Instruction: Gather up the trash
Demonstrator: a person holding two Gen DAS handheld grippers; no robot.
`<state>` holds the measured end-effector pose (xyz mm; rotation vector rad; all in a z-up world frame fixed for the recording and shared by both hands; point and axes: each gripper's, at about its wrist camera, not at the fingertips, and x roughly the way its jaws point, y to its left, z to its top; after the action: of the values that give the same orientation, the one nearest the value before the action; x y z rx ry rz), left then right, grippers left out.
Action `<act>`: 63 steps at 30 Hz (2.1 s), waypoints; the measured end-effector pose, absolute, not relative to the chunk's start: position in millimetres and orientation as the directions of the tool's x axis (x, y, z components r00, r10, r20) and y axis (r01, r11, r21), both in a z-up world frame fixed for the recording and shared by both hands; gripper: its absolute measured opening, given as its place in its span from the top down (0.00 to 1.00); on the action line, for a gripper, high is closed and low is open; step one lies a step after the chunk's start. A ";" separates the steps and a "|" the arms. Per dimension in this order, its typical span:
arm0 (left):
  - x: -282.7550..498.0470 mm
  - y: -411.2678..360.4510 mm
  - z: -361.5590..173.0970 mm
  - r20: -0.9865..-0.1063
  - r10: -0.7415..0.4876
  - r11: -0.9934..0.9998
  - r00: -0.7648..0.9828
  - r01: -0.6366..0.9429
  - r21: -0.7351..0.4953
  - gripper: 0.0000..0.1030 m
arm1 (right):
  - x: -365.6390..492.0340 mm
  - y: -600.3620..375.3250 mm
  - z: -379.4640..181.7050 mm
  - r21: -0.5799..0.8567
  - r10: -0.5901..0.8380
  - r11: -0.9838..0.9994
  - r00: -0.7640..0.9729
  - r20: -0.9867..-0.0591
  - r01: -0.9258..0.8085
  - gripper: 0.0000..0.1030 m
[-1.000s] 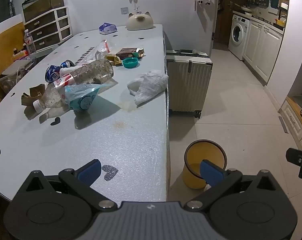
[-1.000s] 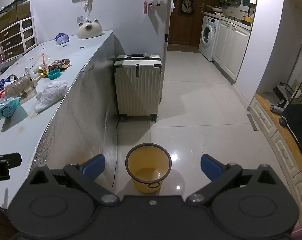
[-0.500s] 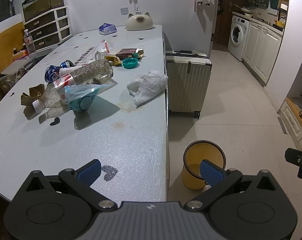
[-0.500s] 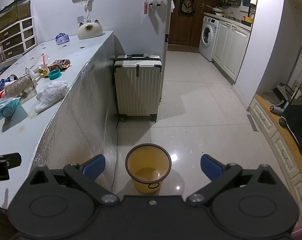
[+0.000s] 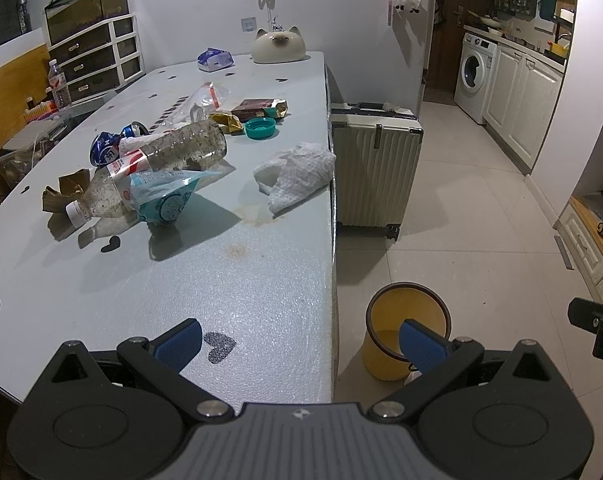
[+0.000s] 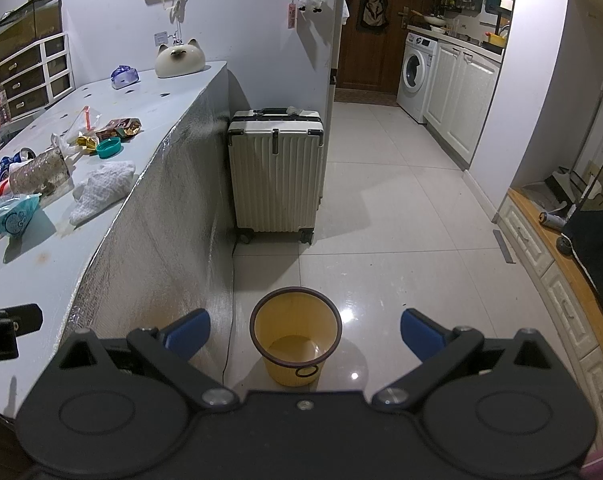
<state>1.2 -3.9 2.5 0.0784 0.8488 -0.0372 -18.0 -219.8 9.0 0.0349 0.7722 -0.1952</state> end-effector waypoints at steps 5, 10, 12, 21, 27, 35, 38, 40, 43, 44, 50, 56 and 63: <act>1.2 -3.5 3.1 -0.751 -0.003 0.996 0.660 0.065 0.053 0.00 | -17.9 -219.1 8.0 -0.041 -0.163 0.981 0.699 -0.696 0.188 0.01; 1.2 -2.6 4.3 -0.751 -0.005 0.997 0.661 0.066 0.052 0.00 | -17.7 -219.7 9.3 -0.042 -0.163 0.981 0.699 -0.696 0.188 0.01; 1.5 -3.3 4.6 -0.751 -0.003 0.997 0.661 0.065 0.053 0.00 | -17.6 -219.9 9.2 -0.041 -0.163 0.981 0.699 -0.697 0.188 0.01; 0.5 -2.4 5.0 -0.749 -0.005 0.997 0.662 0.065 0.051 0.00 | -17.7 -219.6 9.1 -0.042 -0.164 0.981 0.698 -0.697 0.188 0.01; -0.4 -2.6 5.9 -0.748 -0.007 0.996 0.664 0.067 0.050 0.00 | -17.8 -219.8 9.1 -0.042 -0.163 0.981 0.698 -0.698 0.188 0.01; -0.5 -2.6 5.9 -0.747 -0.007 0.996 0.664 0.067 0.050 0.00 | -18.0 -220.2 9.0 -0.041 -0.163 0.981 0.698 -0.697 0.188 0.01; -0.4 -2.8 6.1 -0.747 -0.007 0.997 0.665 0.067 0.050 0.00 | -18.1 -220.3 8.9 -0.041 -0.164 0.981 0.697 -0.698 0.189 0.01; -0.5 -2.7 6.0 -0.747 -0.007 0.997 0.665 0.066 0.050 0.00 | -18.1 -220.1 8.9 -0.041 -0.164 0.981 0.697 -0.698 0.189 0.01; -0.5 -2.7 6.0 -0.747 -0.007 0.997 0.665 0.067 0.050 0.00 | -18.6 -219.5 8.3 -0.041 -0.163 0.981 0.696 -0.699 0.189 0.01; -0.6 -2.7 6.0 -0.747 -0.007 0.996 0.665 0.067 0.050 0.00 | -18.6 -219.7 8.5 -0.041 -0.163 0.981 0.696 -0.699 0.189 0.01; -0.6 -3.9 7.1 -0.747 -0.008 0.996 0.665 0.068 0.050 0.00 | -16.1 -218.7 6.4 -0.040 -0.163 0.981 0.695 -0.700 0.190 0.01; -0.7 -6.4 8.3 -0.742 -0.014 0.996 0.670 0.075 0.048 0.00 | -15.5 -219.4 7.0 -0.038 -0.163 0.981 0.696 -0.700 0.192 0.01; 0.7 2.1 14.2 -0.687 0.001 0.994 0.727 0.076 0.082 0.00 | -12.6 -221.9 1.5 -0.011 -0.147 0.981 0.702 -0.697 0.195 0.00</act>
<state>0.7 2.1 14.2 0.1070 0.7559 -0.0416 -12.6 -221.9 1.5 0.0654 0.7697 -0.1908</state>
